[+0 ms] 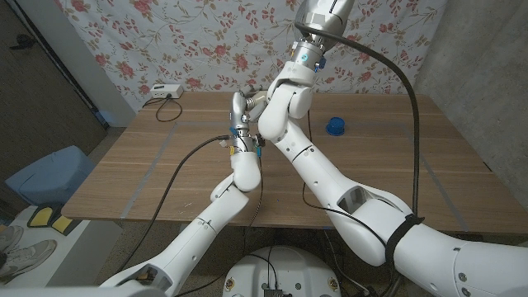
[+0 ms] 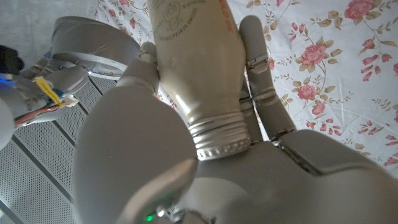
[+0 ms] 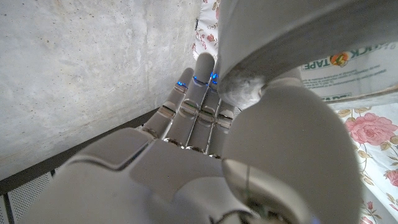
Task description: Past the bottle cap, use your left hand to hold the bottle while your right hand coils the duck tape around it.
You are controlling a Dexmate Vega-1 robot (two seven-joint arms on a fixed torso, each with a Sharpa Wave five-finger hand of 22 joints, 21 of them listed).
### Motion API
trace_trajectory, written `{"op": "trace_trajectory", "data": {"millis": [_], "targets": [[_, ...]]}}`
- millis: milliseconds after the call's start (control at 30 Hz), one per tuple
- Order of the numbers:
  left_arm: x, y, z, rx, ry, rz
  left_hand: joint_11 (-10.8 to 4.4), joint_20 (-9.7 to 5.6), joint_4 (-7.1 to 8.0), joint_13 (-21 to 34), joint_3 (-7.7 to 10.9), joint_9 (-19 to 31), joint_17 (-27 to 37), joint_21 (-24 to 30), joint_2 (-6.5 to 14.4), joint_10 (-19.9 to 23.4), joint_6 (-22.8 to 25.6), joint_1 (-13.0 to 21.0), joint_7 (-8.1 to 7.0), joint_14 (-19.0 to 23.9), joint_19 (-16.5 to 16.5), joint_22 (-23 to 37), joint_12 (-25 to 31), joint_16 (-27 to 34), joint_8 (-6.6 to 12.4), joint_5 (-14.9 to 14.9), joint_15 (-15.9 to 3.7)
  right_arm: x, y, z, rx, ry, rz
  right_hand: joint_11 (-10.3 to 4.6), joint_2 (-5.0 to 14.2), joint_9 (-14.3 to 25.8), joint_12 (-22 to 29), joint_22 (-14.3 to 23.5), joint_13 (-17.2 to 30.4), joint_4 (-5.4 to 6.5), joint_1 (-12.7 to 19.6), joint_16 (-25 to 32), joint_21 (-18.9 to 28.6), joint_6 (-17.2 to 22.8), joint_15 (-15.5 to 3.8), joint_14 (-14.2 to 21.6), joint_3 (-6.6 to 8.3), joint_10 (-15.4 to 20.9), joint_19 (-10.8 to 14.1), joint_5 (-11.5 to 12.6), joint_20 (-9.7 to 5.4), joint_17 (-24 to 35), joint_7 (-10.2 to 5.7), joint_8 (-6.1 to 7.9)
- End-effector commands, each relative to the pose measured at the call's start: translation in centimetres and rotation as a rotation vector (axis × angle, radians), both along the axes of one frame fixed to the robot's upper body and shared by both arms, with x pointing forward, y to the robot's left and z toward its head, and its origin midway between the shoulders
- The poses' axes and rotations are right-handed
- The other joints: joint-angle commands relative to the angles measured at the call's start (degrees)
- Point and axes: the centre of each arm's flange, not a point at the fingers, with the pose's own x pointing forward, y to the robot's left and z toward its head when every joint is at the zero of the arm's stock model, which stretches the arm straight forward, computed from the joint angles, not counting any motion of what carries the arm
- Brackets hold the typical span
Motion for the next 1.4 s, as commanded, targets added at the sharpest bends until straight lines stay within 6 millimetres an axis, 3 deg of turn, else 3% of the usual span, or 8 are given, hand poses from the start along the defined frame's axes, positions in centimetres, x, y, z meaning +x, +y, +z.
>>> {"op": "trace_trajectory", "data": {"millis": [33,333,633,1033,1400], "targets": [[-2.8,-0.1,0.6,0.068,0.019,-0.141,-4.56,-5.74,0.42,14.6,2.54,0.1,0.3,0.5,9.1,5.1,0.4,9.6,-0.08,19.1,-2.9,0.0,0.0,0.4,0.23,0.2,-20.48,-0.3,-0.1,-0.3,-0.002,-0.016,0.039,-3.80,13.61,0.8,0.4,0.0,13.7,0.39,13.7,0.3,0.5,3.0,-5.61,0.5,0.03,4.3,-0.3,0.4,-0.29,0.0,-2.10,0.42],[1.2,-0.5,1.0,0.044,0.106,-0.053,-4.31,-5.77,0.41,14.7,2.58,0.0,0.3,0.6,9.0,5.4,0.5,9.6,0.06,19.2,-3.0,0.0,-0.4,0.5,0.20,0.2,-20.51,-3.0,0.9,-1.7,-0.063,-0.071,0.101,-3.75,13.57,0.7,0.3,0.0,13.6,0.43,13.7,0.4,1.1,3.2,-5.59,0.7,-0.03,4.6,-0.2,0.5,-0.23,0.1,-2.02,0.22],[3.2,-1.2,1.7,0.049,0.148,-0.032,-4.18,-5.76,0.33,14.7,2.64,-0.1,0.3,0.8,9.0,5.5,0.6,9.7,0.21,19.2,-3.0,0.0,-0.8,0.4,0.13,0.2,-20.51,-4.4,1.2,-2.7,-0.102,-0.098,0.133,-3.84,13.54,0.8,0.2,-0.1,13.7,0.46,13.8,0.4,1.4,3.2,-5.55,0.7,-0.02,4.6,-0.4,0.5,-0.41,0.3,-2.08,0.01],[4.7,-2.1,1.0,0.031,0.133,0.044,-4.40,-5.76,0.28,14.7,2.65,-0.3,0.2,1.0,8.8,5.8,1.0,9.8,0.12,19.2,-3.1,0.0,-1.3,0.4,0.10,0.2,-20.48,-5.4,1.3,-3.1,-0.111,-0.092,0.121,-3.62,13.39,0.7,0.3,-0.1,13.8,0.37,13.9,0.3,1.9,3.6,-5.55,0.6,0.02,4.8,-0.5,0.6,-0.30,0.4,-1.88,-0.19],[3.8,-2.7,0.8,0.025,0.003,0.169,-4.32,-5.74,0.26,14.9,2.71,-0.5,0.2,1.2,8.8,5.9,1.1,9.9,0.17,19.2,-3.1,0.0,-1.6,0.4,0.00,0.2,-20.45,-4.9,0.2,-3.0,-0.072,-0.059,0.072,-3.61,13.39,0.9,0.1,-0.2,13.8,0.36,14.1,0.2,2.2,3.4,-5.56,0.4,0.01,4.7,-0.9,0.7,-0.30,0.3,-1.96,-0.44]]}}
